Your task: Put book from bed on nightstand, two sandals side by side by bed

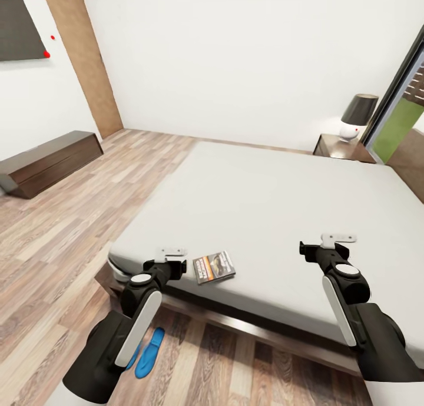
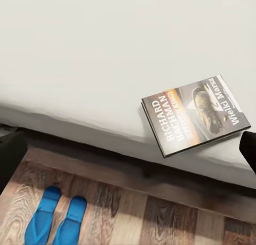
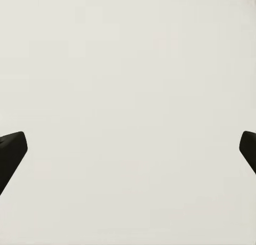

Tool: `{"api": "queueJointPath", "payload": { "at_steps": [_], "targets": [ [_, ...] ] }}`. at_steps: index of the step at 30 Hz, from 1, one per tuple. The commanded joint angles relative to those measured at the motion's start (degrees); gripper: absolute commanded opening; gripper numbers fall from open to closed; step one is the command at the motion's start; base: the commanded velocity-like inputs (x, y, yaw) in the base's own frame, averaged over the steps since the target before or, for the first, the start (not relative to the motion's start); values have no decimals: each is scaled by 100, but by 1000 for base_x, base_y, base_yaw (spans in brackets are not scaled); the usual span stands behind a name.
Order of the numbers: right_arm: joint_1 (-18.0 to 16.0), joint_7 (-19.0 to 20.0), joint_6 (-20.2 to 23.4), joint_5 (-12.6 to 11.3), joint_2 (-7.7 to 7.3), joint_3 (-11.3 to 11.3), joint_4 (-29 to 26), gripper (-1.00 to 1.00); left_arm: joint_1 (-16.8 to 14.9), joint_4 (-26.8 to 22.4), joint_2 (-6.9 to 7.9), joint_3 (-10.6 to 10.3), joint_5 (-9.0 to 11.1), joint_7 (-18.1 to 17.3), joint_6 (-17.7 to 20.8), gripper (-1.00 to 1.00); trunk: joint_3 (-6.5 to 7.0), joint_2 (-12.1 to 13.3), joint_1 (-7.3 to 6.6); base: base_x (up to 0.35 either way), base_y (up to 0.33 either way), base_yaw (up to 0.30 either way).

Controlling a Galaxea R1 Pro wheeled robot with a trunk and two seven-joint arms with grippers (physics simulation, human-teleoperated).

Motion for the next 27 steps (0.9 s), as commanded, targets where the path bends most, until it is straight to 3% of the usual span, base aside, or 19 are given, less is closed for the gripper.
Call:
{"api": "queueJointPath", "payload": {
  "at_steps": [1,19,27],
  "targets": [
    [-3,-55,21,-53,-7,15,-7,100,-5,-4,0,-8,59,60,13,100,4,-3,0,0,0,164],
    [-6,-63,106,-45,-7,19,20,100,-4,-4,-2,7,50,66,13,100,43,-3,0,0,0,116],
    [-3,-63,331,-39,-14,34,15,100,-1,3,7,7,68,67,13,100,-101,-324,176,0,0,265]
  ]
}}
